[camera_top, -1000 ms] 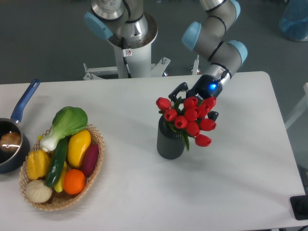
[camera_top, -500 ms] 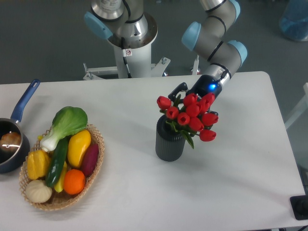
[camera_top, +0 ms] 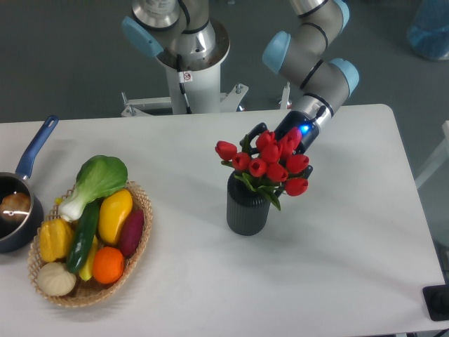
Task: Insert the flowers into the vase
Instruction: 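Push the tulips deeper into the vase and settle the bunch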
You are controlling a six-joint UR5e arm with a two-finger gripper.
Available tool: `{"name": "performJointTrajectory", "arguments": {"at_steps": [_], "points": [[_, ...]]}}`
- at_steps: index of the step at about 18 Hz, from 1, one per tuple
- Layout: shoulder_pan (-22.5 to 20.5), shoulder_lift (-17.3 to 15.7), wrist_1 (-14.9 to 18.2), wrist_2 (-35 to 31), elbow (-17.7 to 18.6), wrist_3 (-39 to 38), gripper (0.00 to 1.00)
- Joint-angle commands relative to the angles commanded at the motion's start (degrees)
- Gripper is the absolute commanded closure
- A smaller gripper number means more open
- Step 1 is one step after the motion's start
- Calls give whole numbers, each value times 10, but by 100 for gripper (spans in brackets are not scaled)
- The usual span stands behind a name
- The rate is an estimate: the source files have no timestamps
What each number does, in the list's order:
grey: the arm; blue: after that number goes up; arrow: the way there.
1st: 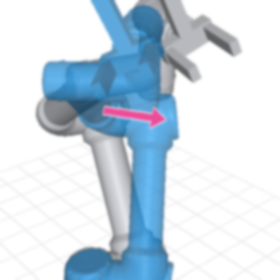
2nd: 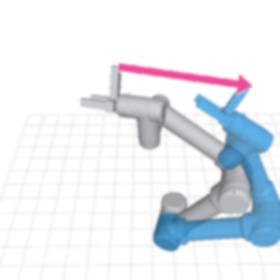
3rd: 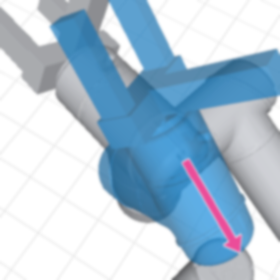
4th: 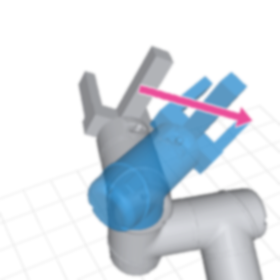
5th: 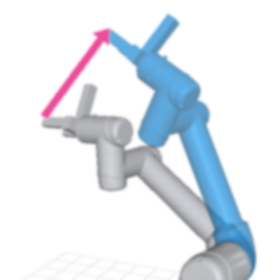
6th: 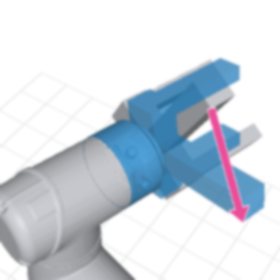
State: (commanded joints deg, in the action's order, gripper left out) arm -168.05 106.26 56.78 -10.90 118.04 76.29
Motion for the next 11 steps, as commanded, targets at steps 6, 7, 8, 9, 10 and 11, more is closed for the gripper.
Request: {"name": "performJointTrajectory", "arguments": {"at_steps": [6,7,8,9,10,11], "points": [[-2,-55,4,-1,25,-8,0],[-1,-65,4,0,32,-9,0],[0,-71,5,-1,35,-11,0],[1,-76,6,-1,37,-16,0],[3,-80,6,-1,40,-17,0],[4,-83,6,-1,43,-17,0]]}}
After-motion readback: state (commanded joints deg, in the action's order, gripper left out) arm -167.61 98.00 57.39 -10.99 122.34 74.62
